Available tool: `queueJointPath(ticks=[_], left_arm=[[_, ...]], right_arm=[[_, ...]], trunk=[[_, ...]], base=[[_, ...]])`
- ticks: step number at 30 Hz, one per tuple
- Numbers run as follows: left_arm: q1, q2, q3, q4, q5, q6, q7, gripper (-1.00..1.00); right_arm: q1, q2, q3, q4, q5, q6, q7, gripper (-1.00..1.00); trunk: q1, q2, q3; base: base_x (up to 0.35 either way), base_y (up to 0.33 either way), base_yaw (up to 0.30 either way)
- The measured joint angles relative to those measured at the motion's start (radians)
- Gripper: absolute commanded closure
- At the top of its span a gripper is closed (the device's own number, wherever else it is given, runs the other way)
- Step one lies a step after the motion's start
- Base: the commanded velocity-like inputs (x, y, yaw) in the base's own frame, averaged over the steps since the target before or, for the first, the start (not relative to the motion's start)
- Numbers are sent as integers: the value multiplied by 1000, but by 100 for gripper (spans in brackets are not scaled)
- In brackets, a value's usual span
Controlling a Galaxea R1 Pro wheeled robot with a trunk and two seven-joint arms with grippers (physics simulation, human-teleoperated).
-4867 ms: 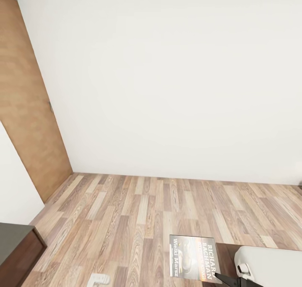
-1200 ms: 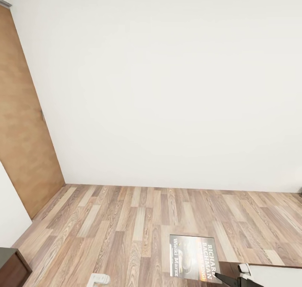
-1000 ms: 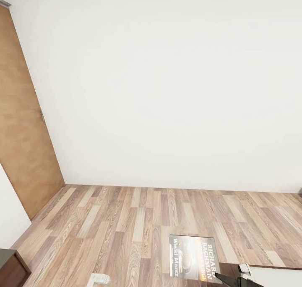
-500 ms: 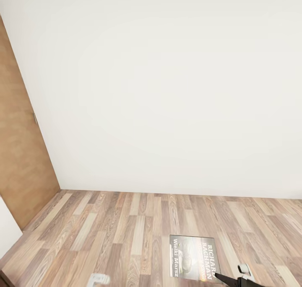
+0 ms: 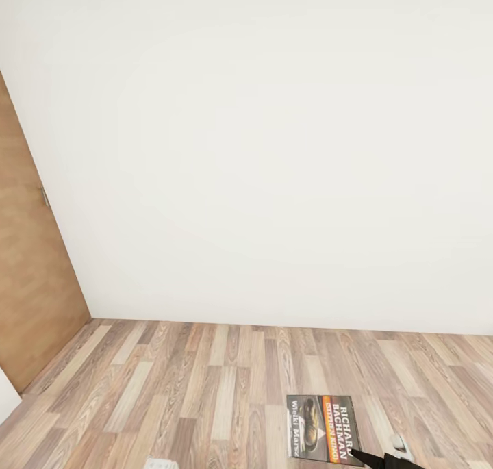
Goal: In the bedroom, move the book from the bed onto either nightstand, and place the two sandals side by side next to the bed.
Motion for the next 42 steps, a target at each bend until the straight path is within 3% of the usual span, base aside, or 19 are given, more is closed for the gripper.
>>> queueJointPath(ticks=[4,7,9,11,18,42], left_arm=[[19,-4,-1,0,-9,1,35,-100],[53,-5,-2,0,-68,1,40,-100],[63,-13,-2,-1,-127,-3,42,-100],[67,-17,-1,0,-154,-4,43,-100],[70,-18,0,-1,-169,-5,43,-100],[70,-19,0,-1,-170,-5,44,-100]], right_arm=[[0,1,0,1,-1,-5,-24,100],[0,1,0,17,0,-39,-29,100],[0,1,1,61,0,-60,-30,100],[0,1,3,89,-1,-68,-31,100],[0,1,2,102,-2,-72,-30,100],[0,1,2,102,-2,-72,-28,100]], trunk=[[0,0,0],[0,0,0],[0,0,0],[0,0,0],[0,0,0],[0,0,0]], base=[[253,0,0],[298,0,0],[312,0,0],[299,0,0],[287,0,0],[319,0,-44]])
